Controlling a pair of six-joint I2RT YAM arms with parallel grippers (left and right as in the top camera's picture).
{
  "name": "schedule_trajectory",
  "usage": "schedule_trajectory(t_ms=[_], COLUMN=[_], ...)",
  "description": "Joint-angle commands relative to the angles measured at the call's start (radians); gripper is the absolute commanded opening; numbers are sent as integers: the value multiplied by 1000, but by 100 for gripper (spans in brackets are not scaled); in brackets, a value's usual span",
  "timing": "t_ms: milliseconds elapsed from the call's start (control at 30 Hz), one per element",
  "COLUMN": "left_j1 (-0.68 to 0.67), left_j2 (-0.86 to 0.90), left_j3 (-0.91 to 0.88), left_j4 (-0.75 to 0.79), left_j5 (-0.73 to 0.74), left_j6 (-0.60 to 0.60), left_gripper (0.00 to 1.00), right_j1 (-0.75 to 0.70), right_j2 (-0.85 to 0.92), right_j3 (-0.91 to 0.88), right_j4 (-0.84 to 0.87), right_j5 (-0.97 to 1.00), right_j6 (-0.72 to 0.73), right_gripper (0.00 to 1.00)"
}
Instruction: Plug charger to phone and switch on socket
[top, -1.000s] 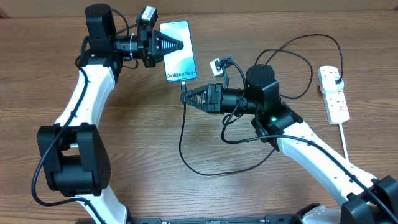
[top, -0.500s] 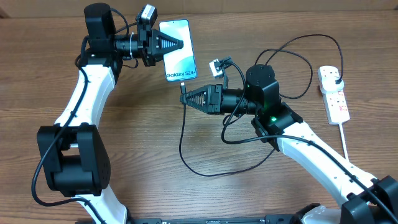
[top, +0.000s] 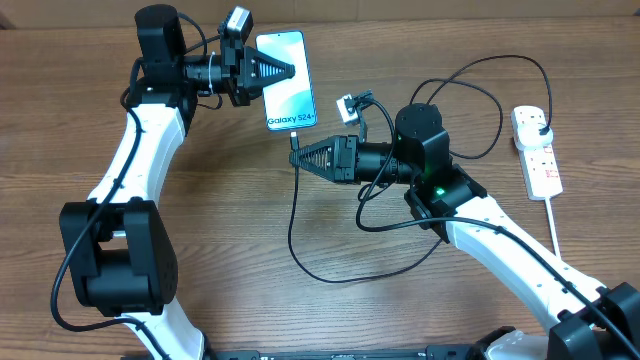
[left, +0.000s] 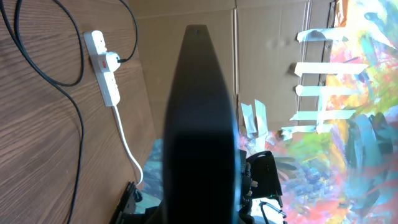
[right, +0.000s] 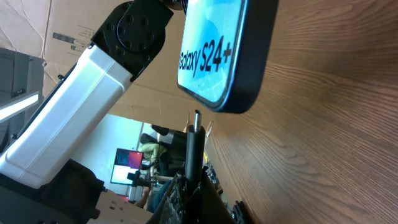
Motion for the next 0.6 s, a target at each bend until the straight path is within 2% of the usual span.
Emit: schedule_trajectory(t_ms=[0, 567], left_j1=[-3, -3], left_j2=[-16, -16], left_j3=[11, 11], left_j4=[8, 8], left_j5=[23, 38], left_j6=[12, 12], left_gripper=[4, 4], right_j1=[2, 2], right_j2=[0, 0], right_j3=[-3, -3], right_j4=[9, 16], right_j5=[15, 37], right_j6=[4, 5], right_gripper=[4, 4])
